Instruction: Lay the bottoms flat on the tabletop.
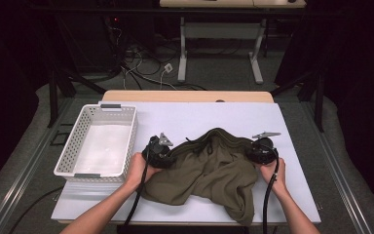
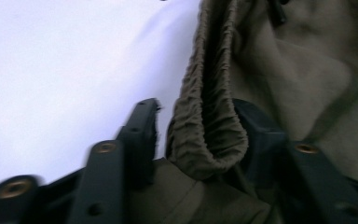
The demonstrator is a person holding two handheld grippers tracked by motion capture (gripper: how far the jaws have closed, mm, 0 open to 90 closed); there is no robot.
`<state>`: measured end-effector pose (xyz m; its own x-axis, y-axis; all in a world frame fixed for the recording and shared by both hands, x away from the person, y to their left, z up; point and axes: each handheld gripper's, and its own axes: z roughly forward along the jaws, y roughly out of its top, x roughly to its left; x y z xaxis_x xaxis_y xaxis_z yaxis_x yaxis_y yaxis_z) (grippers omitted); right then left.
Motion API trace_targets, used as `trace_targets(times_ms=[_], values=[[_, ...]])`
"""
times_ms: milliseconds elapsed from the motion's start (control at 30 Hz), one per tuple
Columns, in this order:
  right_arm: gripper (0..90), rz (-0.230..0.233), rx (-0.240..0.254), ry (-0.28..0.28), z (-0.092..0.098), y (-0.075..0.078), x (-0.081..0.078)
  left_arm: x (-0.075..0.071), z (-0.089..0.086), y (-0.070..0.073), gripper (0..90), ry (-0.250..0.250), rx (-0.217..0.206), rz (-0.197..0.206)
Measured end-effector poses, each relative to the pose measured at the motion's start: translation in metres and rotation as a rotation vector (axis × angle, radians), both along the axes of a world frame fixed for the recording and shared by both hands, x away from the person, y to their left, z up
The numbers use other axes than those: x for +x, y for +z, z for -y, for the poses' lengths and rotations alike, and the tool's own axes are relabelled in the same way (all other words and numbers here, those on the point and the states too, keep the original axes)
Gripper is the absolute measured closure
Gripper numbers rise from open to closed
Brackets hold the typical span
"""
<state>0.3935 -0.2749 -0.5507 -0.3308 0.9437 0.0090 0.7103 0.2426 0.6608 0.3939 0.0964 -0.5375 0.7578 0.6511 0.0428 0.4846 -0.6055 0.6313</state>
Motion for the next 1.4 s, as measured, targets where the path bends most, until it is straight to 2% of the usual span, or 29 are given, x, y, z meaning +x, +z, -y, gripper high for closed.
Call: trace_targets(times_ms=[33, 167, 267, 367, 467, 500, 533, 567, 633, 700, 733, 800, 833, 900, 967, 1033, 1133, 1167, 1200, 1233, 1300, 1333, 1367, 1400], values=[[77.1, 0.003, -0.001, 0.001, 0.0, 0.0, 0.0, 0.001, 0.0, -0.001, 65.4, -0.005, -0.007, 0.008], [82.1, 0.011, -0.006, 0.009, -0.002, 0.001, -0.001, 0.003, 0.001, -0.002, 76.5, 0.004, -0.014, 0.029], [83.1, 0.043, -0.043, 0.012, -0.003, 0.005, -0.001, 0.004, 0.001, 0.003, 78.1, 0.014, -0.029, 0.045], [83.6, 0.09, -0.089, -0.002, -0.003, 0.017, 0.0, 0.011, 0.002, 0.011, 78.1, 0.034, -0.042, 0.06], [83.5, 0.138, -0.121, -0.036, -0.002, 0.028, 0.006, 0.026, 0.004, 0.017, 77.6, 0.098, -0.072, 0.055], [83.5, 0.15, -0.134, -0.045, -0.002, 0.029, 0.009, 0.031, 0.006, 0.016, 76.9, 0.115, -0.067, 0.05], [82.8, 0.149, -0.137, -0.048, -0.003, 0.027, 0.012, 0.034, 0.009, 0.014, 75.7, 0.125, -0.043, 0.046], [79.9, 0.131, -0.134, -0.044, -0.005, 0.024, 0.016, 0.036, 0.011, 0.012, 72.3, 0.135, -0.027, 0.038], [68.8, 0.081, -0.122, -0.035, -0.007, 0.015, 0.019, 0.035, 0.012, 0.009, 57.4, 0.143, -0.028, 0.005], [47.8, 0.025, -0.109, -0.032, -0.007, 0.012, 0.017, 0.03, 0.008, 0.009, 44.8, 0.14, -0.036, -0.008], [42.6, 0.012, -0.091, -0.04, -0.006, 0.014, 0.013, 0.025, 0.006, 0.009, 40.3, 0.131, -0.041, -0.009], [32.8, -0.023, -0.073, -0.035, -0.003, 0.017, 0.007, 0.015, 0.003, 0.011, 35.5, 0.105, -0.042, -0.013], [29.9, -0.04, -0.04, -0.037, -0.002, 0.019, 0.002, 0.009, 0.002, 0.01, 33.0, 0.093, -0.031, -0.007], [19.1, -0.066, -0.035, -0.026, -0.002, 0.023, -0.006, -0.002, 0.001, 0.011, 27.0, 0.077, -0.017, -0.001], [16.9, -0.084, -0.011, 0.008, -0.005, 0.026, -0.015, -0.014, -0.001, 0.013, 26.1, 0.049, 0.001, 0.014], [13.8, -0.129, -0.03, 0.042, -0.01, 0.027, -0.022, -0.022, -0.003, 0.016, 25.2, 0.027, 0.002, 0.018], [16.2, -0.164, -0.044, 0.064, -0.014, 0.019, -0.028, -0.028, -0.005, 0.014, 25.1, -0.015, 0.028, -0.024], [19.7, -0.174, -0.052, 0.067, -0.016, 0.016, -0.029, -0.029, -0.005, 0.011, 29.2, -0.033, 0.051, -0.035], [26.4, -0.189, -0.051, 0.07, -0.017, 0.012, -0.029, -0.029, -0.005, 0.007, 32.3, -0.044, 0.055, -0.05], [34.6, -0.183, -0.057, 0.074, -0.017, 0.01, -0.03, -0.029, -0.006, 0.005, 37.7, -0.063, 0.045, -0.063], [50.9, -0.145, -0.062, 0.075, -0.018, 0.01, -0.033, -0.03, -0.008, -0.002, 49.2, -0.082, 0.041, -0.064], [57.2, -0.134, -0.058, 0.084, -0.018, 0.009, -0.034, -0.03, -0.01, -0.007, 56.9, -0.101, 0.019, -0.069], [67.2, -0.115, -0.047, 0.091, -0.019, 0.008, -0.036, -0.031, -0.013, -0.01, 64.9, -0.115, -0.021, -0.07], [74.5, -0.106, -0.044, 0.103, -0.019, 0.008, -0.037, -0.032, -0.015, -0.011, 71.2, -0.112, -0.041, -0.074]])
